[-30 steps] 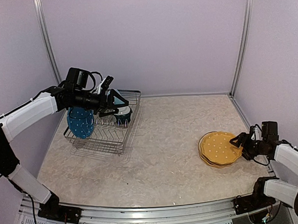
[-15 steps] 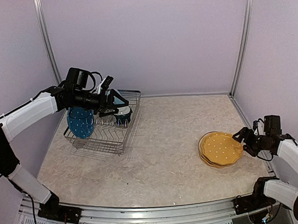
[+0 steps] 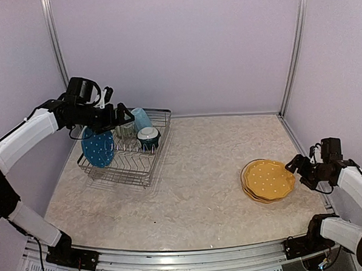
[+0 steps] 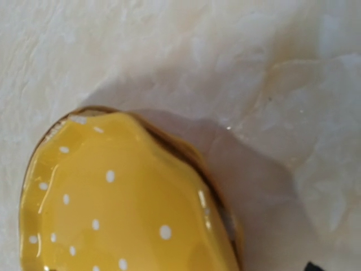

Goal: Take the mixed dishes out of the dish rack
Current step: Grab the plate from the dish rack.

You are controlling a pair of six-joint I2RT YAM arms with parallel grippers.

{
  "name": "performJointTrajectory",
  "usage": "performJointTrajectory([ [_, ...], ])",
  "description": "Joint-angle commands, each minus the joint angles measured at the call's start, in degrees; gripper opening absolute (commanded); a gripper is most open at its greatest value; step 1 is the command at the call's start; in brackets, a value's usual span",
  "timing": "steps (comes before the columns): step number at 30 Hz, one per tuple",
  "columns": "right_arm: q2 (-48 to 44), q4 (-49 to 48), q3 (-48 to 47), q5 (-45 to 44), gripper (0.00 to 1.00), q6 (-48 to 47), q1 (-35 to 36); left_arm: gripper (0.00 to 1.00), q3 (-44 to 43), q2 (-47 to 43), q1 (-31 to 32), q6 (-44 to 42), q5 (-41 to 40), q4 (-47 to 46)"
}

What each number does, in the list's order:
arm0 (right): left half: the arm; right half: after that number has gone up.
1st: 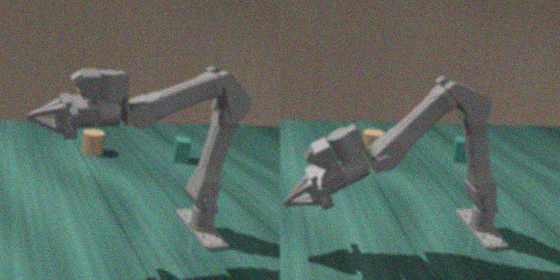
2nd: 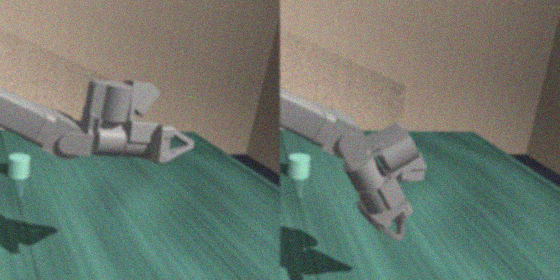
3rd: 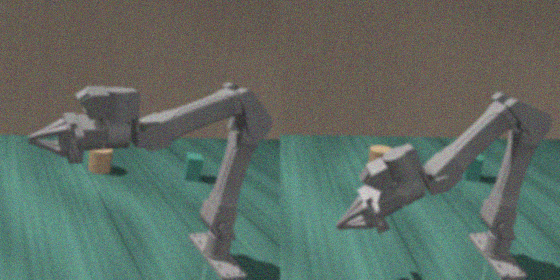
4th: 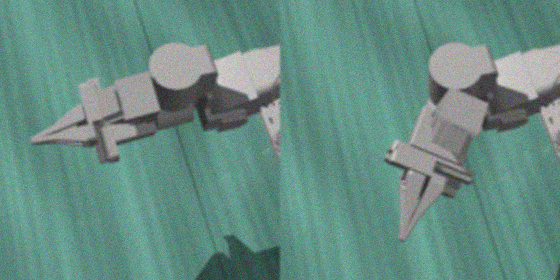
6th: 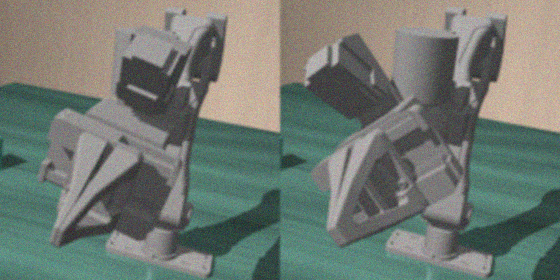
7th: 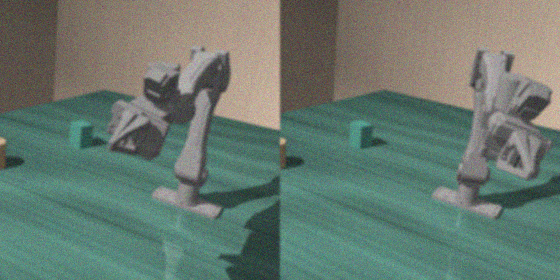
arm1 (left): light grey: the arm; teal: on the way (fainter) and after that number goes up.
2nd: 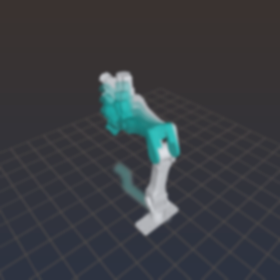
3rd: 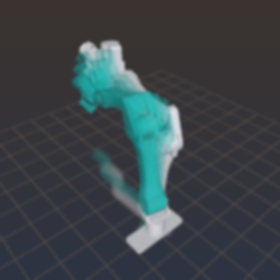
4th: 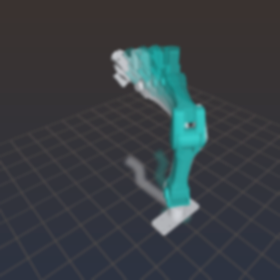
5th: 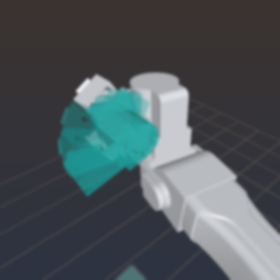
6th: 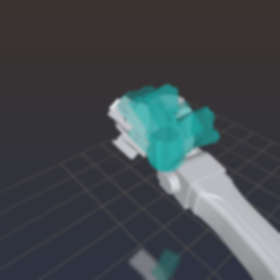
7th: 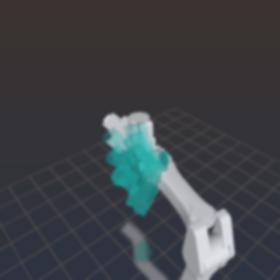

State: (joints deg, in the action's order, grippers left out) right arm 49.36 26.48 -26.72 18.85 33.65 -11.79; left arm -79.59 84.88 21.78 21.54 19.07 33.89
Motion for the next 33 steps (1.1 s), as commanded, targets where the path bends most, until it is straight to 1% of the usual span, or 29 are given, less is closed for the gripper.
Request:
performJointTrajectory([
  [1,0.3,1.2,-1.3,-2.8,0.92,-0.5,0.3,0.99,-3.2,-1.5,-4.1,-2.3,-13.9,5.1],
  [3,0.6,1.3,-1.4,-2.7,0.92,-0.6,0.2,0.99,-4.2,-1.0,-6.2,-2.5,-17.4,6.5],
  [6,0.8,1.5,-1.2,-1.8,0.92,-1.0,0.3,0.99,-6.1,0.3,-9.8,-2.5,-20.4,8.9],
  [11,-0.8,1.7,-1.1,-0.8,0.91,-1.1,0.8,0.99,-8.4,3.6,-16.0,-2.7,-21.3,12.0],
  [19,-3.5,1.6,-0.8,0.6,0.92,-1.3,1.7,0.94,-12.6,11.0,-18.8,-5.1,-23.6,17.0],
  [23,-4.6,1.2,-0.4,2.4,0.92,-1.6,1.8,0.87,-14.5,14.6,-19.2,-6.1,-23.2,19.1],
  [27,-5.6,1.0,-0.4,2.7,0.92,-1.6,1.8,0.82,-14.9,16.7,-19.6,-6.4,-21.3,19.1],
  [30,-5.6,0.9,-0.5,2.9,0.93,-1.6,1.8,0.74,-15.3,18.0,-19.6,-7.1,-21.9,19.6],
  [33,-5.7,0.7,-0.4,3.1,0.92,-1.6,1.8,0.64,-15.7,19.1,-19.6,-7.7,-22.9,19.7],
])
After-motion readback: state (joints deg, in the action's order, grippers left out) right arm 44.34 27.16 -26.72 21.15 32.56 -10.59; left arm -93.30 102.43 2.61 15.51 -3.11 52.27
